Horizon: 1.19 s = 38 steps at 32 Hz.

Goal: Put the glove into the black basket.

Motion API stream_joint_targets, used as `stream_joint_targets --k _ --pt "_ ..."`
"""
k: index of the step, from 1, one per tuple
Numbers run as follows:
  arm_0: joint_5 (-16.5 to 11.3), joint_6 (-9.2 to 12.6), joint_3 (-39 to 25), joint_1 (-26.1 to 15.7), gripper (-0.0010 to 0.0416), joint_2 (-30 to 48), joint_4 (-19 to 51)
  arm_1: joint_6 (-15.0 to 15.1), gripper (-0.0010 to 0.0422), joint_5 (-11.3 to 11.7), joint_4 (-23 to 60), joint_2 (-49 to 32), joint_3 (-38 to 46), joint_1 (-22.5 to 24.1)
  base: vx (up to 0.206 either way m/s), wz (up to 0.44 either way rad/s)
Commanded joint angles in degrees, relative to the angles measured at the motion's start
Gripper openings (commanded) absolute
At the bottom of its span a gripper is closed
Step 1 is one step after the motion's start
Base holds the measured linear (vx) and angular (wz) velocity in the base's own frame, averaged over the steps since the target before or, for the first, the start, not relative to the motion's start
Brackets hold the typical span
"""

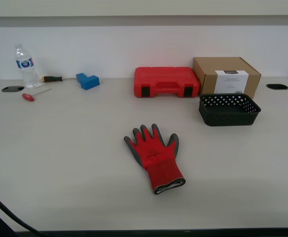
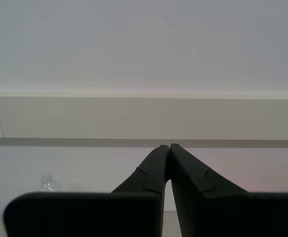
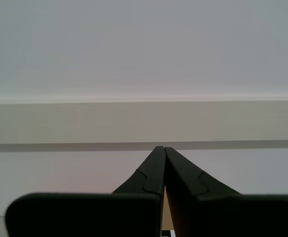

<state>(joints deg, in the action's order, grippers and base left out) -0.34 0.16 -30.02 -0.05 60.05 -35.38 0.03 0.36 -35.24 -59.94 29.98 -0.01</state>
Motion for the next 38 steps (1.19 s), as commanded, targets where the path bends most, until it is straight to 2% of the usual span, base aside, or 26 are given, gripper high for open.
stream_joint_targets --k 1,19,21,22,24,25,27,30,38 --pt "0.0 0.0 -0.02 0.0 0.0001 0.0 -0.17 0.0 0.0 0.07 -0.17 -0.02 0.02 0.0 0.0 0.0" --pt "-0.39 0.28 -0.02 -0.04 0.0001 0.0 -0.09 0.0 0.0 0.07 -0.17 -0.02 0.02 0.0 0.0 0.0" --pt "-3.54 1.84 -0.02 -0.09 0.0001 0.0 0.04 0.0 0.0 0.07 -0.17 -0.02 0.02 0.0 0.0 0.0" --pt "-7.34 3.13 -0.02 -0.11 0.0001 0.0 0.28 0.0 0.0 0.07 -0.17 -0.02 0.02 0.0 0.0 0.0" --pt "-13.18 5.22 -0.02 -0.22 0.0001 0.0 0.28 0.0 0.0 0.04 -0.17 -0.02 0.02 0.0 0.0 0.0" --pt "-14.58 6.14 -0.02 -0.42 0.0001 0.0 0.28 0.0 0.0 0.07 -0.17 -0.02 0.02 0.0 0.0 0.0" --pt "-15.23 8.72 -0.02 -1.33 0.0001 0.22 0.7 0.02 0.0 0.07 -0.17 -0.02 0.02 0.0 0.0 0.0" --pt "-15.34 10.58 -0.02 -2.84 0.0001 0.22 3.17 0.0 0.0 0.04 -0.17 -0.02 0.02 0.0 0.0 0.0" --pt "-15.85 10.36 -0.02 -8.02 0.0001 0.66 13.0 0.02 0.0 0.07 -0.17 -0.02 0.02 0.0 0.0 0.0"
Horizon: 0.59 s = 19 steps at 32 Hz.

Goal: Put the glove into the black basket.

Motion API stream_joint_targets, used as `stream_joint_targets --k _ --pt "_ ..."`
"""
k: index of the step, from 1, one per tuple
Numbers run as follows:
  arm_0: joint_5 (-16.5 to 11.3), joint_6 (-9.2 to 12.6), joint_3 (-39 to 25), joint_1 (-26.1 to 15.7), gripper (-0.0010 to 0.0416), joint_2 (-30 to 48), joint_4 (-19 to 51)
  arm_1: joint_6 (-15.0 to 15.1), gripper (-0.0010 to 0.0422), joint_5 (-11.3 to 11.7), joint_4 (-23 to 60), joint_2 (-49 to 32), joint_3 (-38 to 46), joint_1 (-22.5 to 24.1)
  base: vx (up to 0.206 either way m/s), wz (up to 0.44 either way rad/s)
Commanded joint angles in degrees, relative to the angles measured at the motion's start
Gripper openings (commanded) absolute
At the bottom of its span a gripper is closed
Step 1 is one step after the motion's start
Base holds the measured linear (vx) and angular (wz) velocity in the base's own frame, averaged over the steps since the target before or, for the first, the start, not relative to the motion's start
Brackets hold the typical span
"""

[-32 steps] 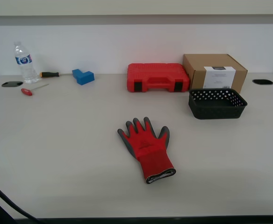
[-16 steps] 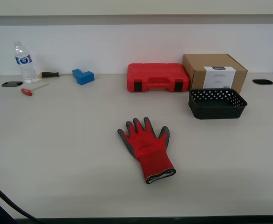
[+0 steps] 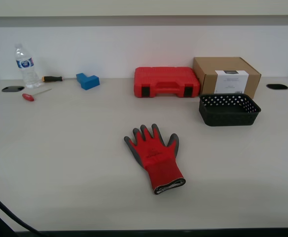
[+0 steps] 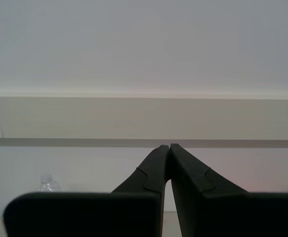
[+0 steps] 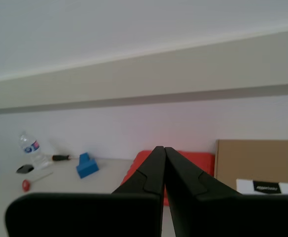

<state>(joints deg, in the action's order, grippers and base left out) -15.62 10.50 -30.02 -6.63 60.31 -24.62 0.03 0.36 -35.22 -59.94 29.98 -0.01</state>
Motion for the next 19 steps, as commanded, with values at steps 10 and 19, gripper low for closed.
stream_joint_targets --k 10,19 --pt "-4.22 0.31 -3.78 -8.26 0.0001 9.44 19.82 0.0 0.0 0.04 -0.2 -0.02 0.02 0.02 0.0 0.0" --pt "-10.88 2.64 -12.41 -14.32 0.0001 28.09 24.52 0.02 0.0 0.07 -0.13 -0.02 0.02 0.0 0.0 0.0"
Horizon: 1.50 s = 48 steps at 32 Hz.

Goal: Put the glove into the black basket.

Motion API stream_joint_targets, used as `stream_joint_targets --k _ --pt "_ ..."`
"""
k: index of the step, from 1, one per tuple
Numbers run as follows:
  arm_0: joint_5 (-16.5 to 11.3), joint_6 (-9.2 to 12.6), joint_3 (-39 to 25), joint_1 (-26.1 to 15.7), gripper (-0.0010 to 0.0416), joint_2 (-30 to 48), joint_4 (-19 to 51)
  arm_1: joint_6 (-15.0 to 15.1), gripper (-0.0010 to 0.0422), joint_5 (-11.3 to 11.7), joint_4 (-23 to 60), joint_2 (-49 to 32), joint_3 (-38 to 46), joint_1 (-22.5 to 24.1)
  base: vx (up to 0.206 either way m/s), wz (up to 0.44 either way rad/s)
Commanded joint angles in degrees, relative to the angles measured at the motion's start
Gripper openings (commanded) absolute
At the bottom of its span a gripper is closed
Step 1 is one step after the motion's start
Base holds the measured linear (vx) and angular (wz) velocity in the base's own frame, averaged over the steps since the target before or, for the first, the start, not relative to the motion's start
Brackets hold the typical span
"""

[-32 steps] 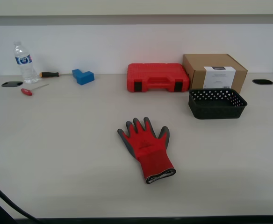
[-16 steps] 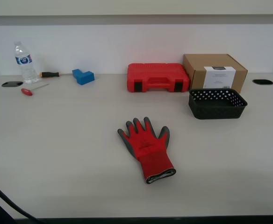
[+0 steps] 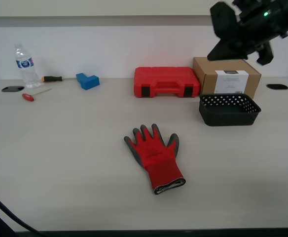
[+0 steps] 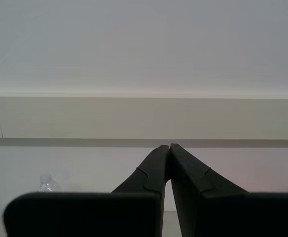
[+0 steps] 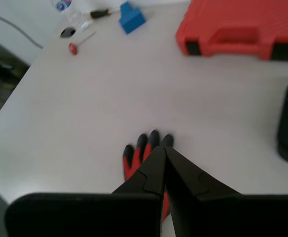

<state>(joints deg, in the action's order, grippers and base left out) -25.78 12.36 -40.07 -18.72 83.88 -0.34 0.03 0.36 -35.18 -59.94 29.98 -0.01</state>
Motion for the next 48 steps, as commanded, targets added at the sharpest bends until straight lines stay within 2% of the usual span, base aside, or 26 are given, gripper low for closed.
stream_joint_targets --k 1,3,7,11,14,16,19,23,27,30,33,36,38,41,44,46,48 --pt "-0.42 0.79 -4.15 -3.67 0.0001 7.87 1.11 0.02 0.0 0.09 -0.09 -0.02 0.02 0.0 0.0 0.0" --pt "1.29 0.31 -8.52 -7.02 0.0001 15.13 3.65 0.02 0.0 0.09 -0.07 -0.02 0.02 0.02 0.0 0.0" --pt "3.37 -4.04 -16.09 -11.96 0.0001 26.03 9.31 0.02 0.0 0.11 -0.07 -0.02 0.02 0.0 0.0 0.0" --pt "3.72 -4.04 -22.36 -15.98 0.0001 34.25 12.11 0.0 0.0 0.39 -0.04 -0.02 0.04 0.0 0.0 0.0" --pt "5.2 -4.0 -26.43 -18.25 0.0001 39.19 12.81 0.0 0.0 0.39 -0.07 -0.02 0.02 0.0 0.0 0.0" --pt "5.29 -3.98 -28.02 -18.99 0.0001 41.24 12.83 0.0 0.0 0.42 -0.07 -0.02 0.04 0.0 0.0 0.0" --pt "6.82 -4.0 -30.47 -19.85 0.0001 45.22 13.38 0.0 0.0 0.42 -0.07 -0.02 0.02 0.0 0.0 0.0" --pt "6.78 -4.0 -32.92 -20.81 0.0001 49.09 14.64 0.02 0.0 0.42 -0.07 -0.02 0.02 0.0 0.0 0.0" --pt "6.84 -4.02 -37.24 -22.25 0.0001 54.1 20.9 0.0 0.0 0.42 -0.07 -0.02 0.02 0.0 0.0 0.0" --pt "7.74 -3.96 -38.84 -22.45 0.0001 56.52 23.15 0.02 0.0 0.42 0.0 -0.02 0.02 0.02 0.0 0.0" --pt "10.56 -3.63 -39.1 -22.49 0.0006 57.31 23.58 0.0 0.0 0.39 -0.02 -0.02 0.02 0.0 0.0 0.0" --pt "13.73 -2.62 -38.99 -22.45 0.0033 57.4 23.5 0.0 0.0 0.42 -0.02 -0.02 0.02 0.0 0.0 0.0" --pt "14.6 -2.43 -39.08 -22.45 0.0054 57.4 23.5 0.02 0.0 0.42 -0.04 -0.02 0.02 0.0 0.0 0.0" --pt "16.87 -2.47 -38.73 -22.4 0.0125 57.4 23.28 0.0 0.0 0.42 -0.04 -0.02 0.02 0.02 0.0 0.0" --pt "17.18 -2.64 -38.56 -22.4 0.016 57.4 23.02 0.0 0.0 0.42 -0.04 -0.02 0.02 0.02 0.0 0.0" --pt "17.97 -3.91 -38.23 -22.4 0.0195 57.4 22.56 0.02 0.0 0.42 -0.04 -0.02 0.02 0.0 0.0 0.0" --pt "18.38 -4.09 -37.73 -22.4 0.022 57.4 22.05 0.0 0.0 0.42 -0.04 -0.02 0.02 0.0 0.0 0.0"
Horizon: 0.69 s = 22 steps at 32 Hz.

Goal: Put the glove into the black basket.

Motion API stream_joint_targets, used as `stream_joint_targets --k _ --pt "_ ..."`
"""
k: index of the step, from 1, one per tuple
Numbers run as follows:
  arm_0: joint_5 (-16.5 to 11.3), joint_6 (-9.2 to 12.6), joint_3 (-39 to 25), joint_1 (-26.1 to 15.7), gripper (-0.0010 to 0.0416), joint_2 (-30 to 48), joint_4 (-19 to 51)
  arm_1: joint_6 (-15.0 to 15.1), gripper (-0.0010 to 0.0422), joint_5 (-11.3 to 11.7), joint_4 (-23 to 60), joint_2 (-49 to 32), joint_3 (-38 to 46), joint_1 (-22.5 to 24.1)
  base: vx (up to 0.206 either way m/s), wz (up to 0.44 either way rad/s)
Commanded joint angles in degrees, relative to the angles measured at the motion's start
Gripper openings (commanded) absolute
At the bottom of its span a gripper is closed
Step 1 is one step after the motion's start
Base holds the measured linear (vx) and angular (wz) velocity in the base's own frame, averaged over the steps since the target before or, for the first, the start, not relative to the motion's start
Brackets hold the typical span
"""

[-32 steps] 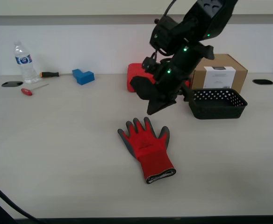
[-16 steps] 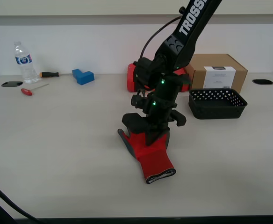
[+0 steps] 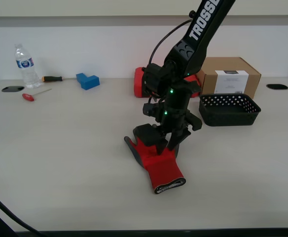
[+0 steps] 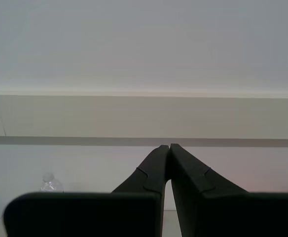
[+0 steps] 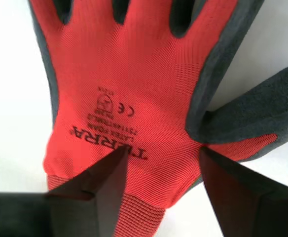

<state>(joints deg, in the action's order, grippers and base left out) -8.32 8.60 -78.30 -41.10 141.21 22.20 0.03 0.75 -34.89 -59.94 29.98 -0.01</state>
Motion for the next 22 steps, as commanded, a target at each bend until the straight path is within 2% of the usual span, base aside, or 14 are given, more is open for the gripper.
stream_joint_targets --k 1,5,8,9,10,12,14,16,17,18,19,21,22 --pt "1.38 -0.42 0.81 -0.02 0.0238 0.07 -0.76 0.02 0.0 0.02 -0.33 -0.02 0.02 0.0 0.0 0.0" --pt "1.95 -1.68 1.38 -0.02 0.0262 0.07 -1.6 0.0 0.0 0.02 -0.33 -0.02 0.02 0.0 0.0 0.0" --pt "2.32 -2.75 0.79 -0.04 0.0264 1.88 -1.81 0.02 0.0 0.02 -0.31 -0.02 0.04 0.0 0.0 0.0" --pt "0.11 -2.67 -0.02 -0.07 0.0262 3.56 -1.07 0.02 0.0 0.02 -0.33 -0.02 0.02 0.0 0.0 0.0" --pt "-0.98 -2.6 -0.52 -0.07 0.0261 4.44 -0.46 0.02 0.0 0.02 -0.31 -0.02 0.02 0.0 0.0 0.0" --pt "-2.45 -2.54 -2.03 -0.11 0.0248 5.86 0.61 0.02 0.0 0.02 -0.35 -0.02 0.02 0.0 0.0 0.0" --pt "-2.45 -2.62 -2.49 -0.11 0.0233 5.86 0.5 0.02 0.0 0.02 -0.33 -0.02 0.04 0.02 0.0 0.0" --pt "-2.49 -2.84 -3.04 -0.11 0.0207 5.86 0.5 0.02 0.0 0.04 -0.33 -0.02 0.02 0.0 0.0 0.0" --pt "-2.56 -2.91 -3.19 -0.09 0.017 5.86 0.35 0.0 0.0 0.02 -0.33 -0.02 0.02 0.02 0.0 0.0" --pt "-2.58 -2.89 -3.19 -0.11 0.0152 5.86 0.26 0.02 0.0 0.04 -0.35 -0.02 0.02 0.02 0.0 0.0" --pt "-2.58 -2.89 -3.19 -0.13 0.0107 5.86 0.17 0.02 0.0 0.02 -0.33 -0.02 0.02 0.0 0.0 0.0" --pt "-2.82 -2.89 -3.17 -0.13 0.0067 5.86 0.15 0.02 0.0 0.04 -0.33 -0.02 0.02 0.0 0.0 0.0" --pt "-3.56 -2.89 -3.17 -0.13 0.001 5.86 -0.07 0.02 0.0 0.04 -0.35 -0.02 0.02 0.0 0.0 0.0"
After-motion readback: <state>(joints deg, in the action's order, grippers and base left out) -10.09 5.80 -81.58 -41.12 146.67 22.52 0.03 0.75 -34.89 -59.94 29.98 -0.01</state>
